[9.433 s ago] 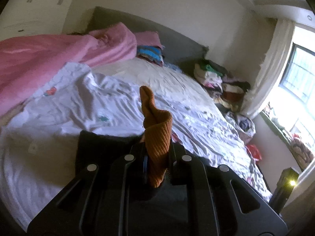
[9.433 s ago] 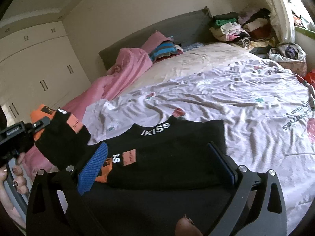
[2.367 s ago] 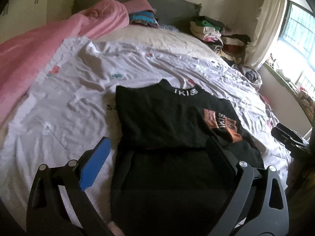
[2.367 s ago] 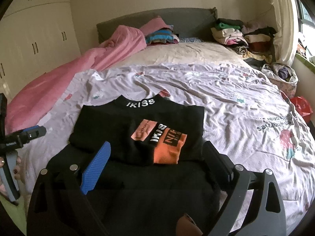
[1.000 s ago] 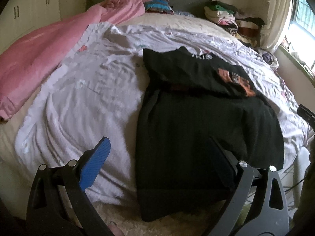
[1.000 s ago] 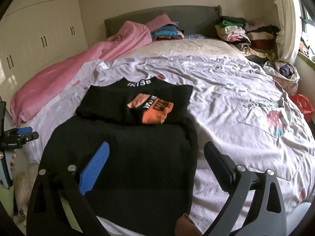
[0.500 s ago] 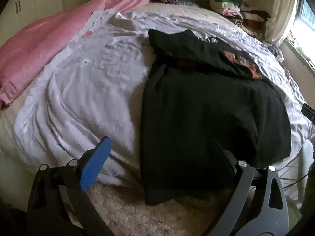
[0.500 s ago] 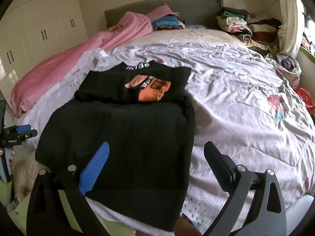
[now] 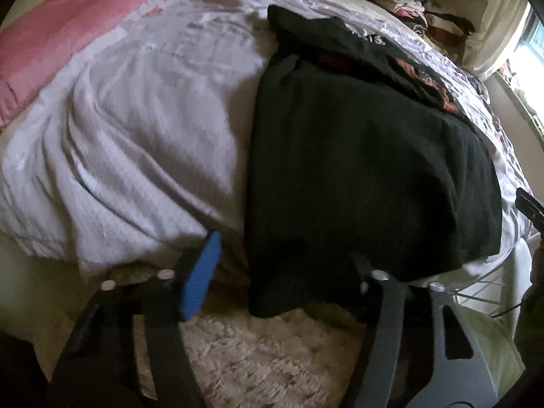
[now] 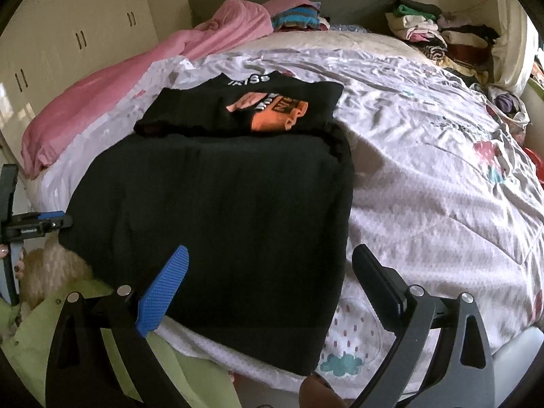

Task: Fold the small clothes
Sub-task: 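Close both tools on the sweatshirt hem at the bed edge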

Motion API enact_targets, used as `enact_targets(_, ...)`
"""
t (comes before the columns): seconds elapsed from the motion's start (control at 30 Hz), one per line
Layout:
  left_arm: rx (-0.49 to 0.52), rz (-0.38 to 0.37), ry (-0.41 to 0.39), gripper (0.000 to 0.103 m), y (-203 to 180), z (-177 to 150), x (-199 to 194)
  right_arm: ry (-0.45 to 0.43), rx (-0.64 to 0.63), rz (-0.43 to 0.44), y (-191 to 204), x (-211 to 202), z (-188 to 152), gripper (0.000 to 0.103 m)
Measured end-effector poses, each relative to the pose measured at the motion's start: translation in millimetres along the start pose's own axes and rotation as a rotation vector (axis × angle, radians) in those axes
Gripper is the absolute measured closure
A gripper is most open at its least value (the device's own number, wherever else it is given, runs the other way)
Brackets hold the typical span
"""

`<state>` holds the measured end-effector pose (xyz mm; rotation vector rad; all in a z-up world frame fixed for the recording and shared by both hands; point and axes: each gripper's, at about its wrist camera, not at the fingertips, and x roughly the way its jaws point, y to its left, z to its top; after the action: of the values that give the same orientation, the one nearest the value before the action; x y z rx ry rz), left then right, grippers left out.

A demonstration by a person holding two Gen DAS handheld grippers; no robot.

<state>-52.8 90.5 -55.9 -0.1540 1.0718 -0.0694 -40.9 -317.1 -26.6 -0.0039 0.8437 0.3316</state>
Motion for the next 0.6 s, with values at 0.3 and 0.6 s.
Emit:
enact_targets(0.3,-0.033,-0.067,0.040,0.075,0,-13,12,0.061,-0.006,-0.001,1,7,-18,0.007)
enact_targets(0.6,-0.029,-0.069,0.050,0.076,-3,-17,17,0.144,0.011,0.002,-8,13,-44,0.011)
